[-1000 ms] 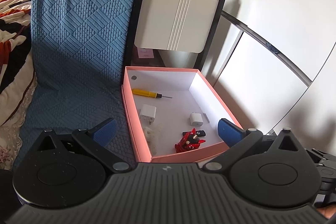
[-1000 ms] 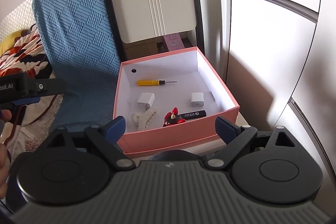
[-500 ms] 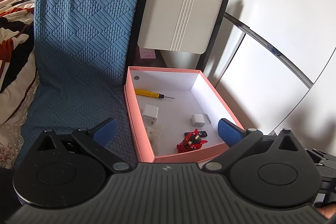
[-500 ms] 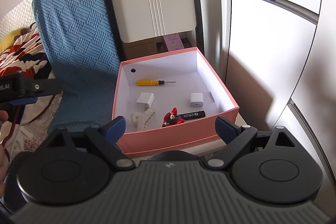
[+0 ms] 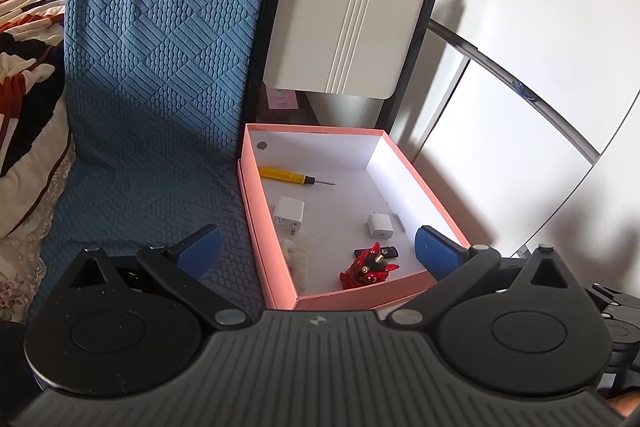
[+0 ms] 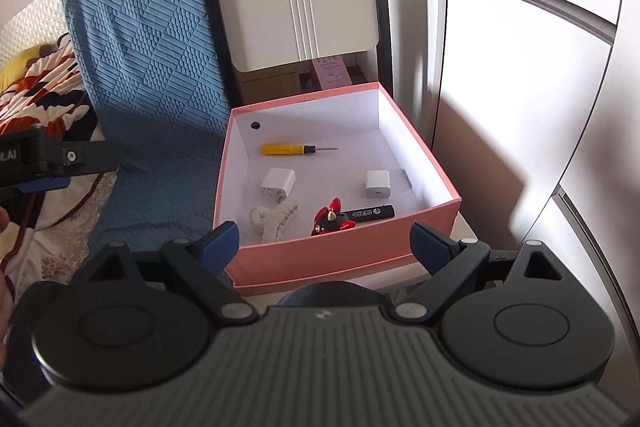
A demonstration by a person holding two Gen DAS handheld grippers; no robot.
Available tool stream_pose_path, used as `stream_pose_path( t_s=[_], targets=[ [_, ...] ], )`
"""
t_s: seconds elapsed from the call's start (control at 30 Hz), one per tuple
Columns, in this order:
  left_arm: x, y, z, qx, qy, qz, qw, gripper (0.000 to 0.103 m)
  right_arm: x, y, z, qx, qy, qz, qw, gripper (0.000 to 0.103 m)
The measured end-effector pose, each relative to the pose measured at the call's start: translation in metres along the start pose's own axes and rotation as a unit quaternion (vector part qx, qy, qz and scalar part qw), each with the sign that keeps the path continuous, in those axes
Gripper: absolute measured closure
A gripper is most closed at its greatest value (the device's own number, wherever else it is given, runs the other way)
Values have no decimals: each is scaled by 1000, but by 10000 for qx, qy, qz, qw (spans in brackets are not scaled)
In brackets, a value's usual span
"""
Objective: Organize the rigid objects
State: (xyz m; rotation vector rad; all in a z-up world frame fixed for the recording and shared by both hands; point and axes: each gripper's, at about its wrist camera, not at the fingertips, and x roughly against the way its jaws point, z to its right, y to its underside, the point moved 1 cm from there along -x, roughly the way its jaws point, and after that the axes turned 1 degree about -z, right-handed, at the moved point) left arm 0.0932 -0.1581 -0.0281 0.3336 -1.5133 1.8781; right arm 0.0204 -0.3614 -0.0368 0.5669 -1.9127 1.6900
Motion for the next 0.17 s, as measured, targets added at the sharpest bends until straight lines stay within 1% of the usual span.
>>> stream_pose_path(
  t_s=[0.17],
  targets=[
    [0,1,0,-61,14,0,10000,0,-1,2,0,-63,5,-34,10000,9]
  ],
)
